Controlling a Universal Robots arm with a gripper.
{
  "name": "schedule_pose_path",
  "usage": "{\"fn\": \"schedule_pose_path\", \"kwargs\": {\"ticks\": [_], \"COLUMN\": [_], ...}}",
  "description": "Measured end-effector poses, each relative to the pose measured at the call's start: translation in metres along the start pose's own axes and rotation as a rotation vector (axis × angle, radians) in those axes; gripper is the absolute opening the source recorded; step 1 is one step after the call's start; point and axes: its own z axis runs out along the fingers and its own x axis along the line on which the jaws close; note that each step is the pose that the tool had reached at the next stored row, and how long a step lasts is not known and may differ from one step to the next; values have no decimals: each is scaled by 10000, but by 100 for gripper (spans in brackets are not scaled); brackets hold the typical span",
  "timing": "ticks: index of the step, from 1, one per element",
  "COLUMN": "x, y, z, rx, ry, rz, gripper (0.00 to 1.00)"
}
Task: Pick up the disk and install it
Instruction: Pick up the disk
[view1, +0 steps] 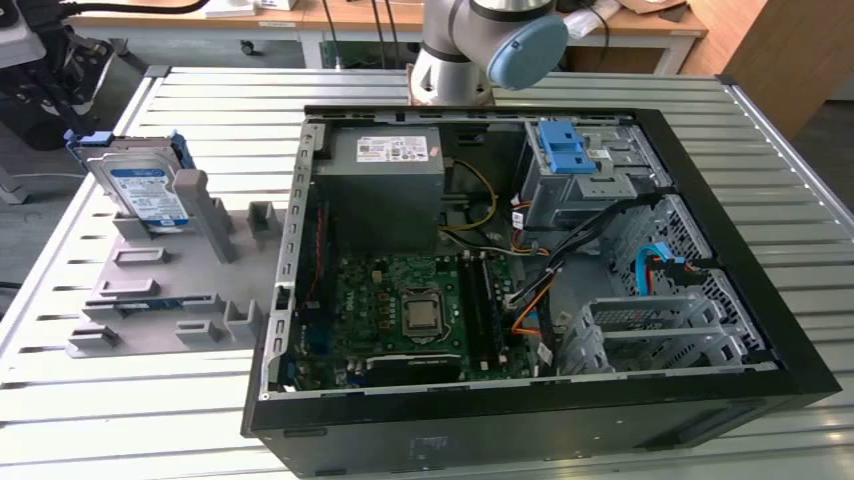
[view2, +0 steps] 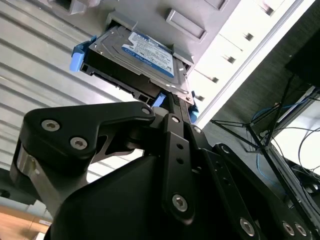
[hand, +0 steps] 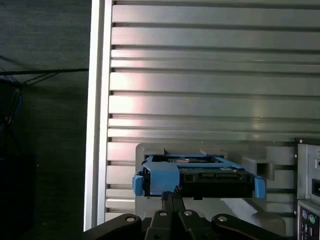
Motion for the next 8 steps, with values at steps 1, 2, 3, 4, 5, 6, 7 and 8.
{"fn": "schedule_pose_path", "kwargs": {"ticks": [1, 2, 3, 4, 5, 6, 7, 8], "x": [1, 2, 3, 4, 5, 6, 7, 8], "y": [0, 1, 1, 0, 1, 1, 1, 1], "z": [0, 0, 0, 0, 0, 0, 0, 0], "rx": [1, 1, 2, 3, 3, 3, 4, 5], "ry": [4, 8, 12, 15, 18, 21, 26, 29], "rz": [-90, -178, -267, -355, -439, -518, -602, -671], "gripper": [11, 11, 11, 11, 11, 11, 11, 11]}}
